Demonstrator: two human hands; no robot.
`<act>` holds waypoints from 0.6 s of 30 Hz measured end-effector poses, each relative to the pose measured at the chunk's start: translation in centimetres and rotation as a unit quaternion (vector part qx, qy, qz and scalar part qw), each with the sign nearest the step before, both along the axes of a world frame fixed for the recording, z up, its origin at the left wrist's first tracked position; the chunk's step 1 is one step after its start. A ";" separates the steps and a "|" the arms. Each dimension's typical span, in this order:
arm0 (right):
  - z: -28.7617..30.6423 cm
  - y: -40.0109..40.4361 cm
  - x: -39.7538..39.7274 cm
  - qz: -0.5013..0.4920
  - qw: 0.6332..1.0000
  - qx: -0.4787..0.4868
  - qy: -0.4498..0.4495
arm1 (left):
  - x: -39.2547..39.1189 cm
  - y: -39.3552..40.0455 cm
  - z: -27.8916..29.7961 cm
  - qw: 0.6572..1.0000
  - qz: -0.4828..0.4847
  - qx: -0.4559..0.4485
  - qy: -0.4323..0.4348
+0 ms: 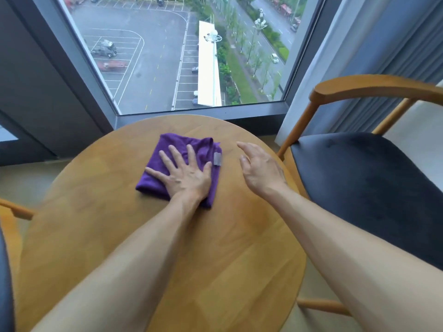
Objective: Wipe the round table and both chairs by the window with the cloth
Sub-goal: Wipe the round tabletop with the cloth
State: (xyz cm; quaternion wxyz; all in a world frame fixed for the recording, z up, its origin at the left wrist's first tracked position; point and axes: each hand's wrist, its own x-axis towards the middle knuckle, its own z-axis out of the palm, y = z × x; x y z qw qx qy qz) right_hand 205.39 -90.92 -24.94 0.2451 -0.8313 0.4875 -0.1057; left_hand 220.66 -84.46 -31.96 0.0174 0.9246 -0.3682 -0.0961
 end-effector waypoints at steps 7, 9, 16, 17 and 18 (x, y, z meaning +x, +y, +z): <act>-0.9 -0.5 -3.9 -0.035 0.999 0.021 0.018 | -16.1 0.2 0.3 0.964 -0.264 0.006 0.007; -1.2 -0.2 -4.2 -0.053 0.998 0.030 0.028 | -17.7 2.6 0.5 0.943 -0.334 -0.001 0.010; -2.7 3.7 0.1 -0.031 0.998 0.051 0.036 | -10.3 10.2 0.2 0.939 -0.344 -0.029 0.015; -2.7 4.4 0.9 -0.020 0.998 0.048 0.037 | -8.0 11.5 0.1 0.947 -0.321 -0.021 0.001; -2.7 5.2 1.6 -0.008 0.998 0.046 0.041 | -5.5 13.0 0.0 0.956 -0.291 -0.016 -0.013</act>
